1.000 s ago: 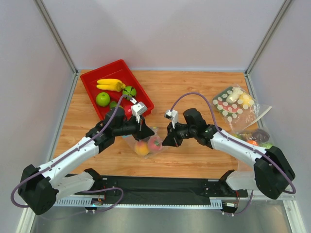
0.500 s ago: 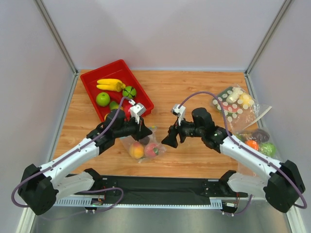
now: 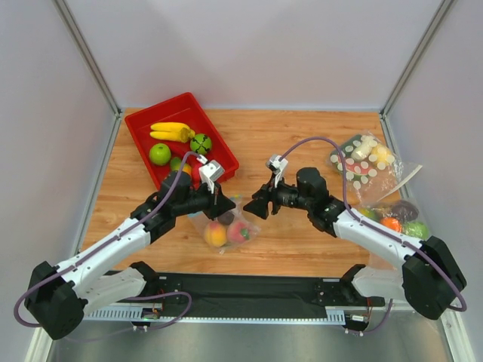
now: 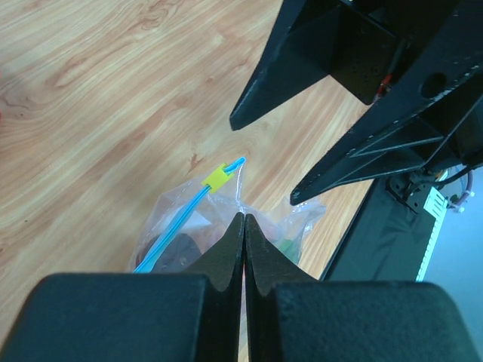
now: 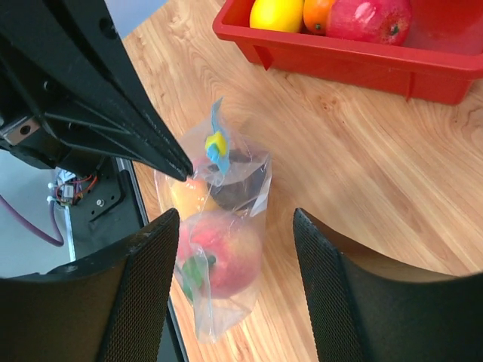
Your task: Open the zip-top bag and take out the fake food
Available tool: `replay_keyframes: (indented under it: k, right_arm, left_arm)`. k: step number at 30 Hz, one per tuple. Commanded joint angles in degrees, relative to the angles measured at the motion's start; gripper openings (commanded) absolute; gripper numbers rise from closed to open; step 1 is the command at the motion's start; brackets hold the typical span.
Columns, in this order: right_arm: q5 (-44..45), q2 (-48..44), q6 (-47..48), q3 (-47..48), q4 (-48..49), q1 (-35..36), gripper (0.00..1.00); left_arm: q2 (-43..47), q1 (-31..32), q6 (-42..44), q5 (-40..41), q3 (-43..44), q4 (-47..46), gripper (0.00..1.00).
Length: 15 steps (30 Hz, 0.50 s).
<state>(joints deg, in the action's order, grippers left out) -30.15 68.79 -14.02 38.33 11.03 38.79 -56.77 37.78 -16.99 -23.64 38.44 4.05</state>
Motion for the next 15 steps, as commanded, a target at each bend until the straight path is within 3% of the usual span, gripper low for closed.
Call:
replay_keyframes:
  k: [1,5,15]
  right_arm:
    - [-2.35,1.69,-2.50,2.28,7.51,-0.20,0.63]
    - [-10.08,4.23,-4.00,2.19,11.29,-0.11,0.72]
    - [-9.57,10.30,-2.94,2.80,12.53,0.77,0.80]
  left_arm:
    - [1.58,0.54,1.35,0.08,-0.12,-1.16,0.00]
    - [2.02,0.54,1.17,1.84,0.24,0.07,0.00]
    - [2.54,0.72,0.03,0.44,-0.46,-2.65,0.00]
